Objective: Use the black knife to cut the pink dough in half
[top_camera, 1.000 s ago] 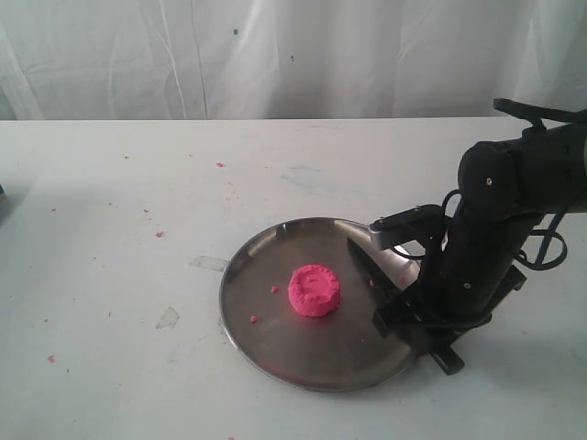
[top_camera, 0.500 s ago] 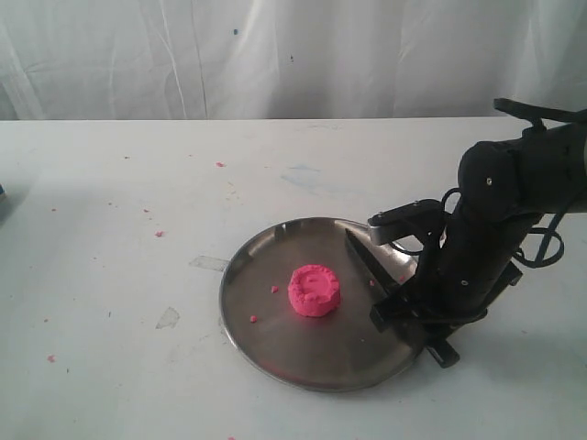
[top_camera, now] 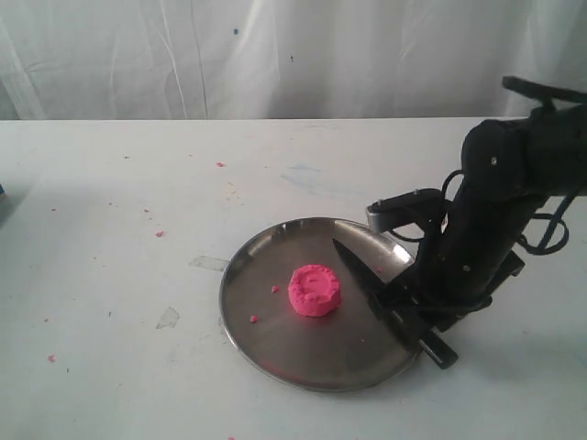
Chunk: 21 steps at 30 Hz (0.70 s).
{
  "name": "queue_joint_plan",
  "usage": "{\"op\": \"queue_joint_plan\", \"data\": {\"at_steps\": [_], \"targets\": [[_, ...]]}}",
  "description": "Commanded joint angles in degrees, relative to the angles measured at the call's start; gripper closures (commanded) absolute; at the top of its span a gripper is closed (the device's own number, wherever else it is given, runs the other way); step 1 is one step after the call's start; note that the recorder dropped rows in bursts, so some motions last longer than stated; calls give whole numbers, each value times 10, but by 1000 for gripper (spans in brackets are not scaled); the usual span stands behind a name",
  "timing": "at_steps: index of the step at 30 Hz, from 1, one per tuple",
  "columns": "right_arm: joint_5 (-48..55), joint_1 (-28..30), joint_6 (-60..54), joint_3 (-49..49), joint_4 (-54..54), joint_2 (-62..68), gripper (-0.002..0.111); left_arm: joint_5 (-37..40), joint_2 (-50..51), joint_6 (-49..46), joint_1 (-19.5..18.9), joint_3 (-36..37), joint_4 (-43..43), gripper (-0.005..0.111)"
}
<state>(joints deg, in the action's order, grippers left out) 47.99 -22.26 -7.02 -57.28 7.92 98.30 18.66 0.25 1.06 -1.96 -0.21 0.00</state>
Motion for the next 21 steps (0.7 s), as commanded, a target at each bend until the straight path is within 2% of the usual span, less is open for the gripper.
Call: {"op": "queue_joint_plan", "data": {"at_steps": [1, 4, 9, 11, 16, 18, 21], "targets": [[52, -11, -18, -11, 3, -68, 73, 11, -2, 2, -2, 2, 0, 107], [56, -41, -18, 4, -5, -115, 73, 11, -2, 2, -2, 2, 0, 107], [37, -132, 0, 39, -66, -157, 73, 11, -2, 2, -2, 2, 0, 107], [32, -171, 48, 52, -139, -154, 73, 11, -2, 2, -2, 2, 0, 107], [87, -268, 281, 69, -413, -119, 73, 11, -2, 2, -2, 2, 0, 107], [104, -294, 334, 74, -468, -106, 73, 11, -2, 2, -2, 2, 0, 107], [103, -329, 353, 82, -487, -86, 73, 11, -2, 2, -2, 2, 0, 107]]}}
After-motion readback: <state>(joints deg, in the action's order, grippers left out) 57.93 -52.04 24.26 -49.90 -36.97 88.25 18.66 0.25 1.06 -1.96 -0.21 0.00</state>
